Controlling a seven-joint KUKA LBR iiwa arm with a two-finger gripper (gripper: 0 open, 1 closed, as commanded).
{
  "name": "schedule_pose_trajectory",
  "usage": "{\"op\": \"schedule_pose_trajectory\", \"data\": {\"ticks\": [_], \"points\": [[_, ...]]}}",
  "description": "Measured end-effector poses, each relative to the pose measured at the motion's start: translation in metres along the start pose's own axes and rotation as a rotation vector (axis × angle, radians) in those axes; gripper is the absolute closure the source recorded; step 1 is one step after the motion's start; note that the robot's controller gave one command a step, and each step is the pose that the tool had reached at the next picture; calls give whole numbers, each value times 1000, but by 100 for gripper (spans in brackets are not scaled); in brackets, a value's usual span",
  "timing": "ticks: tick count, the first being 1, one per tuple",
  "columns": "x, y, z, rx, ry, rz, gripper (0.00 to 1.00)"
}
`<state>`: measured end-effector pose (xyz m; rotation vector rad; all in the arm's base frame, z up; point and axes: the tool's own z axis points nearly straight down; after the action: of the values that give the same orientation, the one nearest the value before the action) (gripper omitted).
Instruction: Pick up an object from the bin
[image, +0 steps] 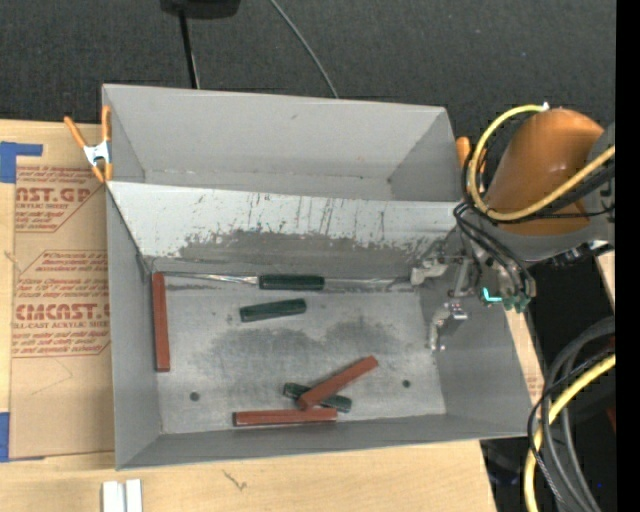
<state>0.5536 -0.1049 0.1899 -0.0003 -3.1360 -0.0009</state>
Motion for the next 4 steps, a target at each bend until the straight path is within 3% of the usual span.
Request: {"op": "schedule_pose_trajectory", "data": {"ticks": [1,2,3,4], "points": [[-2,0,-4,1,-7,-1,0],[21,25,46,2,-12,-65,0],[40,51,104,1,-6,-311,100],[40,51,104,1,-6,-310,100]]}}
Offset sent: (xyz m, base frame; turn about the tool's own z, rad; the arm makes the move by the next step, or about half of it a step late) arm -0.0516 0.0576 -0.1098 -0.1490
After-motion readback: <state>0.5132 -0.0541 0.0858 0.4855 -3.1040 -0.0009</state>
